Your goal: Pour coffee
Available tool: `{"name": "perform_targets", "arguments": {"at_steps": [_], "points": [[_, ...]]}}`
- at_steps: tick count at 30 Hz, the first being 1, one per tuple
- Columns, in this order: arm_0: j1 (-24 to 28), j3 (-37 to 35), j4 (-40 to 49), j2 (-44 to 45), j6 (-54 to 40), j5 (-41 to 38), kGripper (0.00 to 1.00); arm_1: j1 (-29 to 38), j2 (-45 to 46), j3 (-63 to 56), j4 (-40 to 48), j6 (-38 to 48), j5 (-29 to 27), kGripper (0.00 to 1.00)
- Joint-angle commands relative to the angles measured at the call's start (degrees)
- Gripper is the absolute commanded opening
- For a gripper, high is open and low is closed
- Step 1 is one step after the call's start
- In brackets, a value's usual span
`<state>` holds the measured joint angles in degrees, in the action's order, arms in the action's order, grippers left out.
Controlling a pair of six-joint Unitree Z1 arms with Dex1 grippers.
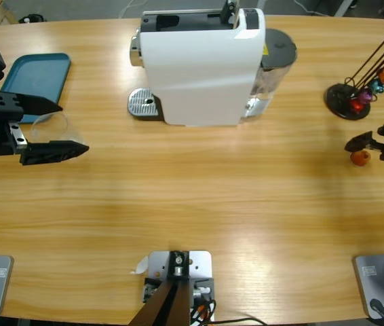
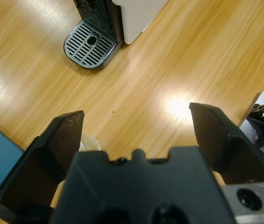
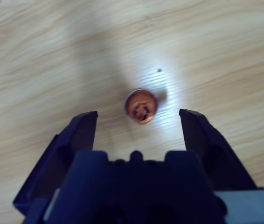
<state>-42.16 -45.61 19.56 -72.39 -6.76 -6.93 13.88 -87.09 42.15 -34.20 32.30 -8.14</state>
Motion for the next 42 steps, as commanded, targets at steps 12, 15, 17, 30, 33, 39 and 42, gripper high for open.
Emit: {"name": "perform_targets", "arguments": {"at_steps": [12, 15, 17, 30, 33, 39, 42], "points": [[-0.5, 2.7, -0.7, 1.1, 0.7, -0.6, 0.977, -5.4, -4.8, 0.8, -1.1, -0.3, 3.7, 0.591], [-0.5, 2.7, -0.7, 1.0, 0.7, -0.6, 0.977, -5.5, -4.9, 0.9, -1.0, -0.3, 3.9, 0.586], [-0.5, 2.8, -0.7, 1.0, 0.8, -0.6, 0.977, -5.5, -4.9, 1.0, -1.0, -0.3, 4.1, 0.555], [-0.5, 2.8, -0.7, 0.8, 0.9, -0.7, 0.977, -5.4, -5.5, 1.1, 0.1, -1.3, 4.0, 0.549], [-0.5, 2.9, -0.7, 0.8, 0.9, -0.7, 0.977, -5.3, -5.8, 1.1, 0.9, -1.6, 4.3, 0.549], [-0.5, 3.0, -0.7, 0.8, 1.0, -0.7, 0.977, -5.2, -6.0, 1.1, 1.0, -2.1, 5.0, 0.462], [-0.5, 3.1, -0.7, 0.9, 1.0, -0.6, 0.977, -5.0, -6.1, 1.1, 1.0, -2.2, 5.1, 0.462]]}}
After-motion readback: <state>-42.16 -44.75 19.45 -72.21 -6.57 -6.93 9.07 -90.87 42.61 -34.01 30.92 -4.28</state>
